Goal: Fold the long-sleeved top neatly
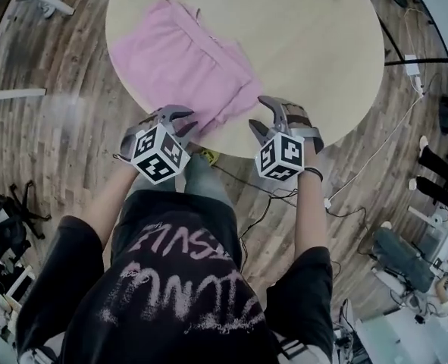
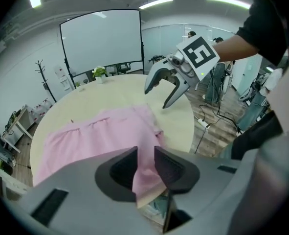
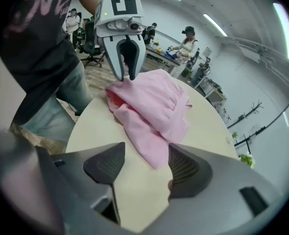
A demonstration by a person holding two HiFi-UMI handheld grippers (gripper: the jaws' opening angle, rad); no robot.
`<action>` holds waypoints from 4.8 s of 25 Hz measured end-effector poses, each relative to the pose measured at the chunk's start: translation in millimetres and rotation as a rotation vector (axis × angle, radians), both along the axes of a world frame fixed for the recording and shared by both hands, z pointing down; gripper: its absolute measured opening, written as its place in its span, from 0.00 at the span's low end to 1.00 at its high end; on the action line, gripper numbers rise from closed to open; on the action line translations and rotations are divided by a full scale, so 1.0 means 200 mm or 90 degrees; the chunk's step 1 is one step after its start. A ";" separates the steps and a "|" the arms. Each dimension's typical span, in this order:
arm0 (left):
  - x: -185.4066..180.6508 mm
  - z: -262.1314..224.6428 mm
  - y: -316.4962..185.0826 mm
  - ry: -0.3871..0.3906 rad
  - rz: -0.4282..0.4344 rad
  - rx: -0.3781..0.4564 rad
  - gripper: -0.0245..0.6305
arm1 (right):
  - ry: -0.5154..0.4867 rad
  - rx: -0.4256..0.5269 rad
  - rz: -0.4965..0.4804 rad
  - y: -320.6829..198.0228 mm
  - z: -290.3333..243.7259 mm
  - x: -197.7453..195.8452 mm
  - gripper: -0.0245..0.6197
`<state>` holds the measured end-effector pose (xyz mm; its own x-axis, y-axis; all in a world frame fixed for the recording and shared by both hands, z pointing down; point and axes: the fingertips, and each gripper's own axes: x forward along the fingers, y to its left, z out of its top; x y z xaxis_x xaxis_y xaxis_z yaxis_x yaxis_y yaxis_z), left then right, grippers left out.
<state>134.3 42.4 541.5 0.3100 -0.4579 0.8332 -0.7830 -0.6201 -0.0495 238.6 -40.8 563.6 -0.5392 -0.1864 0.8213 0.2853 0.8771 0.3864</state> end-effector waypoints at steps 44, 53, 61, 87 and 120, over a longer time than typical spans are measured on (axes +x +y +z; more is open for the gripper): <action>0.26 0.03 0.38 0.121 0.108 -0.160 0.09 | 0.138 -0.204 -0.200 0.46 -0.05 0.02 0.10; -0.02 -0.35 0.19 0.196 0.083 -0.084 0.09 | 0.077 -0.194 -0.177 0.26 -0.42 -0.26 0.10; -0.43 -0.54 -0.02 0.220 0.047 -0.018 0.09 | 0.047 -0.137 -0.189 0.06 -0.63 -0.68 0.10; -1.43 0.12 -0.41 0.275 -0.049 -0.106 0.12 | 0.078 -0.129 -0.127 -0.45 0.01 -1.80 0.24; -1.37 -0.35 -0.22 0.258 -0.074 0.126 0.06 | -0.390 -0.084 0.391 -0.13 -0.71 -0.99 0.05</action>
